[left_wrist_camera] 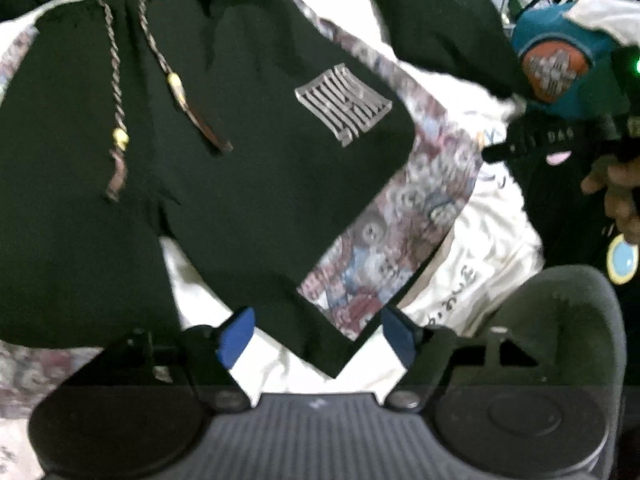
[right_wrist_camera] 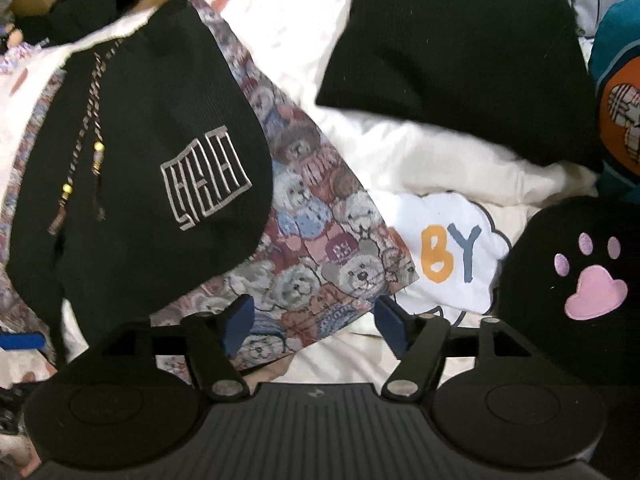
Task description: Fold clothes
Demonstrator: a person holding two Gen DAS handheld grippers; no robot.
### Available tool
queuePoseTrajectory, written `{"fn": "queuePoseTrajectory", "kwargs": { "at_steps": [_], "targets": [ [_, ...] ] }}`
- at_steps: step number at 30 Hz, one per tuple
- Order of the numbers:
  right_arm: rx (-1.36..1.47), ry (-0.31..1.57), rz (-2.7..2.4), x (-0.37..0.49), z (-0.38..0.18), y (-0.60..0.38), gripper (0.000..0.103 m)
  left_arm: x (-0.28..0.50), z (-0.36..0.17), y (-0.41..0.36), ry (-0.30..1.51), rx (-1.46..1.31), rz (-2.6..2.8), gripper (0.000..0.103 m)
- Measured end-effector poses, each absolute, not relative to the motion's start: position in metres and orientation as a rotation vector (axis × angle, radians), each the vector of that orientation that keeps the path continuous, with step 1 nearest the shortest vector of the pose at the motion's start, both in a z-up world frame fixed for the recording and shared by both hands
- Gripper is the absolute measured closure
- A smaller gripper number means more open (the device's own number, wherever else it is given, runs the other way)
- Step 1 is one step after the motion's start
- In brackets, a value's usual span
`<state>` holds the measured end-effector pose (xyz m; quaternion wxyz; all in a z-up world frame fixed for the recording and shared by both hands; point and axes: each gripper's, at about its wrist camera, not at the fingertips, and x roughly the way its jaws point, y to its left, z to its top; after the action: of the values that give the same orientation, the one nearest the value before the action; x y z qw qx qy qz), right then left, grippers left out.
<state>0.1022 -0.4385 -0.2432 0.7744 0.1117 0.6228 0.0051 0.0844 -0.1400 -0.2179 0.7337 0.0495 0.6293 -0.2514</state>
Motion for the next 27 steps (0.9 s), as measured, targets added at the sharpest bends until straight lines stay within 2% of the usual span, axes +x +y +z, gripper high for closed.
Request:
{"fn": "queuePoseTrajectory", "kwargs": {
  "at_steps": [2,5,8,19,27],
  "targets": [
    [0.251,1.329,0.021,0.102,-0.235,-0.44,0.018,0.091,-0.201,-0.133,1.363,0.111,-0.537,0.025],
    [0.253,1.296,0.032,0.1,-0.222,-0.442,0.014,0.1,-0.179,-0.122,1.342,0.103,-0.51,0.024],
    [0.253,1.264,0.032,0.099,-0.211,-0.444,0.013,0.113,-0.145,-0.102,1.304,0.068,-0.457,0.011],
    [0.221,1.165,0.112,0.094,-0.168,-0.438,0.006,0.122,-0.08,-0.076,1.267,-0.032,-0.314,0.011],
    [0.211,1.104,0.094,0.079,-0.146,-0.428,0.003,0.134,-0.053,-0.086,1.237,0.069,-0.365,0.011]
  ]
}}
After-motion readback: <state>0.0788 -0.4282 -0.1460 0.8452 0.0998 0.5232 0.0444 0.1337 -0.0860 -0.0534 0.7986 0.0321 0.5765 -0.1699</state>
